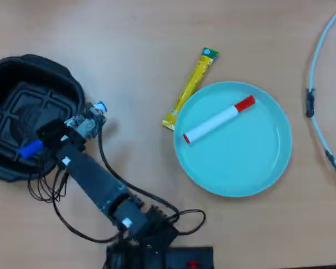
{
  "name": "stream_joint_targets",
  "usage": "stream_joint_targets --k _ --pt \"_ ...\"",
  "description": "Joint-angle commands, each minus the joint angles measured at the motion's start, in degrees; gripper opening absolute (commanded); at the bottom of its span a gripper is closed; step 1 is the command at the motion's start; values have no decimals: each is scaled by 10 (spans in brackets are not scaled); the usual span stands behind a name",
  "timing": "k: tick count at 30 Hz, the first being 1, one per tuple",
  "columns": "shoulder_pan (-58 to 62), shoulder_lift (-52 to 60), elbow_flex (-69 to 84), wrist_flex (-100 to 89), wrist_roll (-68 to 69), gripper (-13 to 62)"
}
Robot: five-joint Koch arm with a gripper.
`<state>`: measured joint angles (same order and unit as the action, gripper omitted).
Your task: Pick up the blue pen and put it in the black bowl
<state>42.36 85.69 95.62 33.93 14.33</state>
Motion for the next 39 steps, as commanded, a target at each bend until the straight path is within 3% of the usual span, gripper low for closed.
stream_joint_targets --k 1,21,39 --pt "-11 -20 -351 -77 0 -62" --pt "-45 -119 -442 -82 -21 -62" --pt "-74 -215 -418 -77 -21 -64"
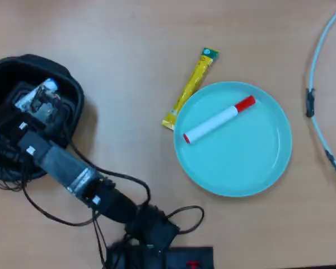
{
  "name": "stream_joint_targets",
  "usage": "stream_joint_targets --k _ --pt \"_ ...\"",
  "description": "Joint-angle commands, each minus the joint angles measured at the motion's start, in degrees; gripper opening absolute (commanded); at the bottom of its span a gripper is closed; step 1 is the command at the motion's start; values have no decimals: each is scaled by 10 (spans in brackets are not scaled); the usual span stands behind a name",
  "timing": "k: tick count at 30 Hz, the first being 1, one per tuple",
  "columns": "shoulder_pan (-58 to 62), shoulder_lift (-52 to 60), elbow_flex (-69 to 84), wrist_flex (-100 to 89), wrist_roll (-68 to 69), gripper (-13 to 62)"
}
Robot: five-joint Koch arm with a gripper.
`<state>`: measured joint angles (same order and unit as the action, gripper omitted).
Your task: Pick up the blue pen and put it in the black bowl
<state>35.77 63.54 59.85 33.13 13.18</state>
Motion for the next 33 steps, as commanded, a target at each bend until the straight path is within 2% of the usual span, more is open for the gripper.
stream_joint_targets --k 1,25,28,33 --pt "-9 -2 -61 -69 -10 -63" --pt "-20 -25 -12 -50 -10 -53" --pt "-21 -33 -12 -50 -10 6" --pt "-24 -40 -12 -50 -7 192"
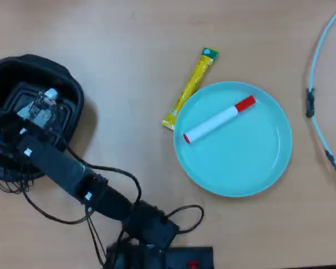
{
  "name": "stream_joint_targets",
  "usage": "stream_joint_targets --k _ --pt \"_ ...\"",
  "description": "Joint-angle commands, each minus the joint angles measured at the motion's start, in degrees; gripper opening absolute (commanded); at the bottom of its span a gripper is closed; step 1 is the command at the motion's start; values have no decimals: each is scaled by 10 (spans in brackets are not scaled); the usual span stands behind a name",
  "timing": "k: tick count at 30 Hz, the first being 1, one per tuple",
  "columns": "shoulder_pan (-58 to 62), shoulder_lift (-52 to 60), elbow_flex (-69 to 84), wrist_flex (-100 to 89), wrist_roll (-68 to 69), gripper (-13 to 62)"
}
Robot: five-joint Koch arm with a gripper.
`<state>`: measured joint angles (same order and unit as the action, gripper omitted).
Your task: Pick up the blue pen and put it in the black bowl
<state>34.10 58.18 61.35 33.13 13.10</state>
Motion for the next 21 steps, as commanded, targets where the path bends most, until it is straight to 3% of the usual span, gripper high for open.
stream_joint_targets --k 1,4,21 --pt "-7 12 -27 -50 -6 216" --pt "-7 12 -27 -50 -4 252" --pt "-3 22 -34 23 -6 248"
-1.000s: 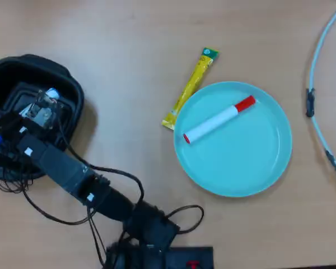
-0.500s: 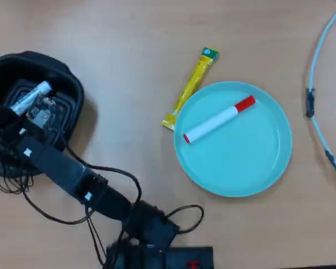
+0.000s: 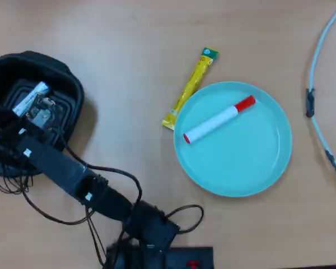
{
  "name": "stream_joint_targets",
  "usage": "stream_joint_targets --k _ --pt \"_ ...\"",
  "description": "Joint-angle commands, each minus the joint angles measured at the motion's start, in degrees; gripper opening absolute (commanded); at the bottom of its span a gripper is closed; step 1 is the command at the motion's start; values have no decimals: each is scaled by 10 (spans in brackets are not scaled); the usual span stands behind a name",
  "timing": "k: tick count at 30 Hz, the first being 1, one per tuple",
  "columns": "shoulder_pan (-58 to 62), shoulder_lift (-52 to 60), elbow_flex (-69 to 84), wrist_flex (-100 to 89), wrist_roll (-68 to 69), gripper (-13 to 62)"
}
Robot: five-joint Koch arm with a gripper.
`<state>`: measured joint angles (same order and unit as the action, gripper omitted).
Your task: Pick up the blue pen and put it in the black bowl
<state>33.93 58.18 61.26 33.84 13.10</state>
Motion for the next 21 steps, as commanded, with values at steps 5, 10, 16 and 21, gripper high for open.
stream_joint_targets --k 5,10,16,21 --pt "21 69 -85 198 -8 246" --pt "40 156 -107 332 -11 246" --pt "62 261 -97 424 -45 245" --pt "123 337 -38 493 -53 246"
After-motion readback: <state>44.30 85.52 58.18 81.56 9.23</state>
